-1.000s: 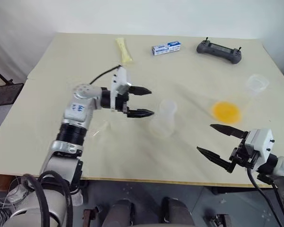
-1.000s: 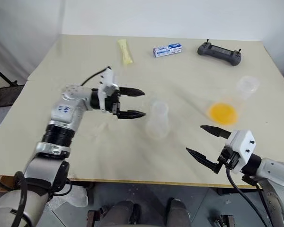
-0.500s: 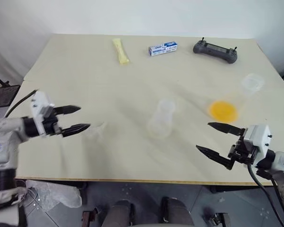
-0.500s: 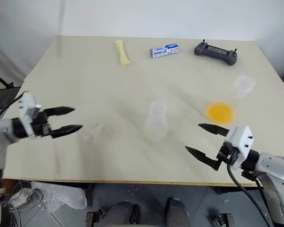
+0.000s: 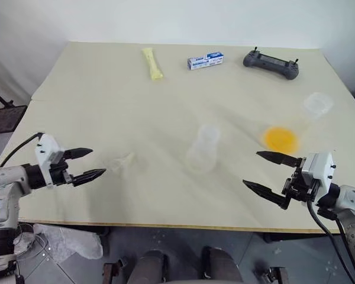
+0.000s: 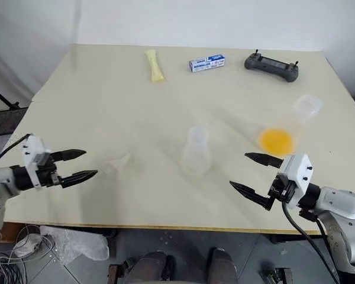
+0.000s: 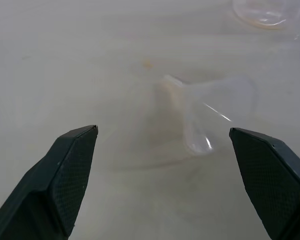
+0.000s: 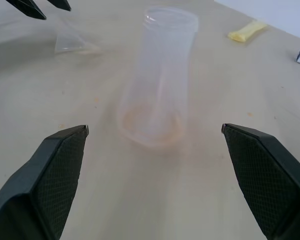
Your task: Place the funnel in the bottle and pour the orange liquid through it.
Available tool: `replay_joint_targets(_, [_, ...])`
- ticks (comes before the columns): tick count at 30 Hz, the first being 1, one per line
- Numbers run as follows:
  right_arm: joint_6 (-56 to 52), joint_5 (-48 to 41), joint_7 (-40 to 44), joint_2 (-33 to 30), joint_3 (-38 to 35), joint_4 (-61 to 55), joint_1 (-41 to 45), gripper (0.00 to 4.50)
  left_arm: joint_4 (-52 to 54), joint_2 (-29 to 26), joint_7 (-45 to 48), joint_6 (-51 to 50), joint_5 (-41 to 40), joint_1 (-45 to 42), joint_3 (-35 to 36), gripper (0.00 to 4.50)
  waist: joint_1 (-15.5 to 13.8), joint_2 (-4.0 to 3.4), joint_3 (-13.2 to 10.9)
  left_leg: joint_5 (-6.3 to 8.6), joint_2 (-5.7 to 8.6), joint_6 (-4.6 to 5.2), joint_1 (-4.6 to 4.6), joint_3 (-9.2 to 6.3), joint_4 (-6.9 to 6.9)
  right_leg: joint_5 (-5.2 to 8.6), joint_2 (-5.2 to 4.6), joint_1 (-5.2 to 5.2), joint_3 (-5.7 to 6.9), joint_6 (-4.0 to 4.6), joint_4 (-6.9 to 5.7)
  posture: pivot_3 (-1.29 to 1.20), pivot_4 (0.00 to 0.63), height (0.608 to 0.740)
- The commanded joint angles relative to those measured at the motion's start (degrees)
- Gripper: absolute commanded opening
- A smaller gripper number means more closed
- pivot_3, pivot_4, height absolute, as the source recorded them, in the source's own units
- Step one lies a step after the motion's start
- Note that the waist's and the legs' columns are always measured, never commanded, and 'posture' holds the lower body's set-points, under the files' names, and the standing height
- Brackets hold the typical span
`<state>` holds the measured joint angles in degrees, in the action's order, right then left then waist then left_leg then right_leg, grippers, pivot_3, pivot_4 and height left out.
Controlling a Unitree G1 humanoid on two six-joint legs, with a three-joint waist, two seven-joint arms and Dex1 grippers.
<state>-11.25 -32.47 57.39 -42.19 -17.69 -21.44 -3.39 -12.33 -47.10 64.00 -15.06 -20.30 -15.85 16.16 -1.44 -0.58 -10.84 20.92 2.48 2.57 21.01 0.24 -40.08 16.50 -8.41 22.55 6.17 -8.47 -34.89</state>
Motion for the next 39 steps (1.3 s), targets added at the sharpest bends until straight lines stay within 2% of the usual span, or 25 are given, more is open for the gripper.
replay_joint_targets(1, [0.74,0.01,-0.49,-0.17,-1.34,-1.24,-0.73,4.50,-4.04,1.04,0.56,3.53,1.63,-3.41,-2.99,4.48,0.06,0.00,0.00,0.00,-0.01,0.00,0.00,0.01,0.00,0.00,0.01,0.01,0.00,0.00,-0.01,0.00,0.150,0.740])
replay_joint_targets(4, [0.66,-0.01,-1.27,0.02,-2.16,-2.29,-1.83,4.50,-8.15,1.67,1.00,5.44,3.24,-6.60,-5.77,4.48,0.07,0.01,0.00,0.00,-0.01,0.01,-0.02,0.07,0.00,0.00,0.02,0.03,0.01,0.00,-0.08,0.00,0.150,0.740])
replay_joint_targets(7, [0.72,-0.11,-1.80,0.09,-2.97,-3.42,-3.53,4.50,-11.69,2.54,0.88,6.49,3.83,-10.03,-7.23,3.87,0.06,0.02,0.01,-0.01,-0.02,0.01,0.00,0.10,0.00,0.00,0.03,0.04,0.01,0.00,-0.08,0.00,0.150,0.740])
replay_joint_targets(19, [0.48,-0.68,-3.22,-0.26,-4.37,-4.85,-5.32,4.50,-14.28,2.14,6.57,0.48,2.57,-19.46,-10.04,0.03,-0.12,0.03,0.01,-0.03,0.01,0.05,0.02,0.11,-0.07,-0.01,0.02,0.02,0.01,-0.02,-0.08,0.00,0.150,0.740])
replay_joint_targets(28, [0.56,-0.50,-3.06,-0.25,-4.34,-4.28,-4.61,4.50,-13.01,2.69,15.68,-6.23,0.60,-32.61,-13.72,0.03,-0.05,0.05,0.00,-0.03,0.01,0.06,0.05,0.11,-0.09,-0.01,0.03,0.03,0.02,-0.02,-0.10,0.00,0.150,0.740])
replay_joint_targets(33, [1.03,-0.24,-3.04,-0.02,-4.31,-3.94,-4.51,4.50,-15.94,5.83,20.46,-10.42,0.04,-43.71,-16.75,0.03,-0.15,0.06,-0.01,-0.04,0.02,0.08,0.10,0.10,-0.11,-0.01,0.03,0.02,0.04,-0.02,-0.09,0.00,0.150,0.740])
replay_joint_targets(39, [1.74,0.09,-3.29,0.52,-4.51,-4.04,-5.09,4.50,-22.86,8.84,27.55,-14.67,4.55,-54.27,-25.13,0.03,0.09,0.06,-0.01,-0.04,0.00,0.08,0.08,0.13,-0.09,-0.01,0.06,0.03,0.05,-0.03,-0.08,0.00,0.150,0.740])
